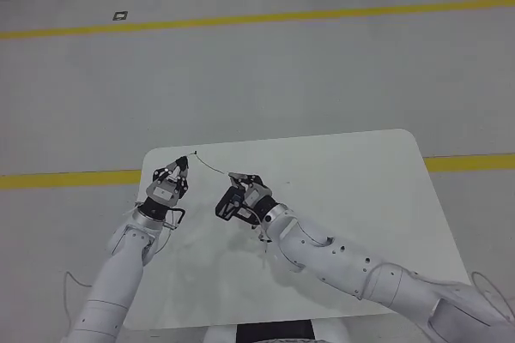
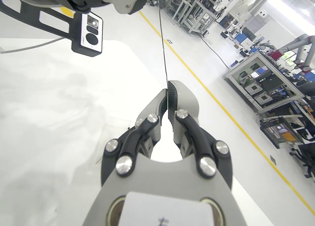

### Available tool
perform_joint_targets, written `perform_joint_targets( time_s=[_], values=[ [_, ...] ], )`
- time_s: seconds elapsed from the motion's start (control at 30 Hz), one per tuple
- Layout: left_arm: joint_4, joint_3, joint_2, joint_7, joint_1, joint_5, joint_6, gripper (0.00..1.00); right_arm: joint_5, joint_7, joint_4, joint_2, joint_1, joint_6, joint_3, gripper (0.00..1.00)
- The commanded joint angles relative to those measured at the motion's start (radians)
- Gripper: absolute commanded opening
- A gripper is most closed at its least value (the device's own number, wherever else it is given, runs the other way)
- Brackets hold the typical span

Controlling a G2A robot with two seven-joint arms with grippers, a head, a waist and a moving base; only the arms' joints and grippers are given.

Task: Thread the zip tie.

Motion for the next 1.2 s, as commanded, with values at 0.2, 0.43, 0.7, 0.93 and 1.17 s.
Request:
perform_joint_targets(
  time_s=[0.2,0.43,0.7,0.93,1.17],
  values=[
    [0.0,-0.033,0.003,0.011,-0.005,-0.015,0.027,0.0,0.0,0.001,0.003,0.012,-0.036,0.0,0.071,1.0],
    [-0.007,-0.037,0.004,0.013,-0.006,-0.002,0.038,0.0,0.0,0.001,0.003,0.012,-0.036,0.0,0.071,1.0],
    [-0.023,-0.068,0.008,0.016,0.0,-0.041,0.097,0.0,0.031,-0.027,-0.006,0.023,-0.074,-0.036,0.149,1.0],
    [-0.043,-0.095,0.02,-0.061,0.013,-0.071,0.218,0.0,0.043,-0.039,-0.054,0.051,-0.141,-0.062,0.281,1.0],
    [-0.047,-0.055,0.045,-0.118,0.028,-0.104,0.218,0.0,0.051,-0.052,-0.121,0.072,-0.223,-0.088,0.381,1.0]
  ],
)
